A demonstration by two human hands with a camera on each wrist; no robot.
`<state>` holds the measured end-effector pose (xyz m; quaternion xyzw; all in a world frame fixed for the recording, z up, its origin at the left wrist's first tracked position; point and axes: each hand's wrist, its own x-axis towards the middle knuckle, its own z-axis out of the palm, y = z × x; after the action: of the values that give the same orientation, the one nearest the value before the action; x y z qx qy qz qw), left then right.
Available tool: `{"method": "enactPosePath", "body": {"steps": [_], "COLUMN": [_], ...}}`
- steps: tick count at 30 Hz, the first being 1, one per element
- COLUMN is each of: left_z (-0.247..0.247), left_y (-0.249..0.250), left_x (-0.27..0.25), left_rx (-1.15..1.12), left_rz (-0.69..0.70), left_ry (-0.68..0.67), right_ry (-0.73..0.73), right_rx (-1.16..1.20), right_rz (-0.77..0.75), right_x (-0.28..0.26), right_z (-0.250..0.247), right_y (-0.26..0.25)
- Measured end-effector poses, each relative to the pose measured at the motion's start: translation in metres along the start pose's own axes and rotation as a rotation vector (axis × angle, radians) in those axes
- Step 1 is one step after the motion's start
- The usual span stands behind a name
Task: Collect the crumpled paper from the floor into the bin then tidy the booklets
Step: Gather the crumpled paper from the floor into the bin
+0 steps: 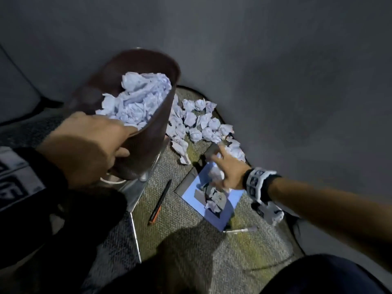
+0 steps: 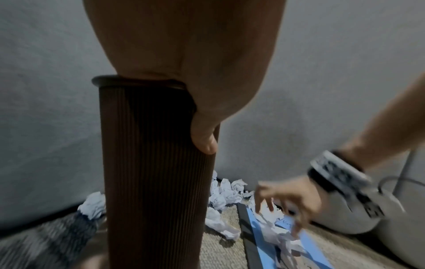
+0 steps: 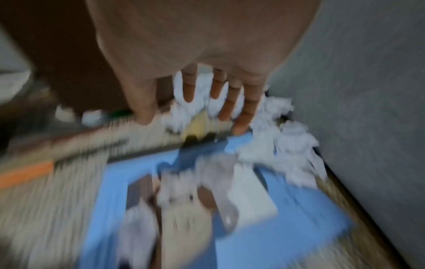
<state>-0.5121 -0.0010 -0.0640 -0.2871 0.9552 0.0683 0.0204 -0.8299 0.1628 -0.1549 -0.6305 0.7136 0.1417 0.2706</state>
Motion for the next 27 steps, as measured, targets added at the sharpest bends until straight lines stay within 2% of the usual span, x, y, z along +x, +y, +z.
{"method": "enactPosePath", "body": {"steps": [1,2,6,8,13,18,20,24,27], "left_z": [0.001,0.0,-0.013,-0.021,-0.034,-0.036,-0.032,-0.024,-0.026], "left_y": [-0.001,-0.001,0.007,0.01,0.012,0.025,0.027,0.035,0.039], "left_x": [-0.002,-0.004,-0.009,-0.009,-0.023,-0.028,-0.025,-0.015,-0.011], "left_rx": [0.002,0.012,0.023,0.044,0.116,0.192,0.205,0.306,0.338], "left_rz": [-0.011,-0.009,0.058,0.045,-0.009,-0.054,-0.066,-0.076,-0.115], "left_ry": [-0.003,-0.005,0.017,0.034,0.016,-0.109,-0.149,-0.036,-0.055], "right_ry": [-0.129,-0.183,-0.079,-0.028,-0.058,-0.08,0.032,0.374,0.446], "right_rx": [-0.058,-0.1,-0.172,-0.212,-0.28,-0.146,-0.013,0.181,0.087], "right_rz": [0.01,-0.005,-0.12,-0.159,-0.159,-0.13,-0.056,0.173,0.337], "right_x": [-0.003,-0.007,-0.013,-0.012,-0.015,-0.004,0.005,0.025,0.037], "right_z": [0.021,0.04,0.087,0.099,0.115,0.107,0.096,0.066,0.049], "right_y": [0.006,0.01,0.014,0.017,0.02,0.013,0.017,0.036,0.052]}}
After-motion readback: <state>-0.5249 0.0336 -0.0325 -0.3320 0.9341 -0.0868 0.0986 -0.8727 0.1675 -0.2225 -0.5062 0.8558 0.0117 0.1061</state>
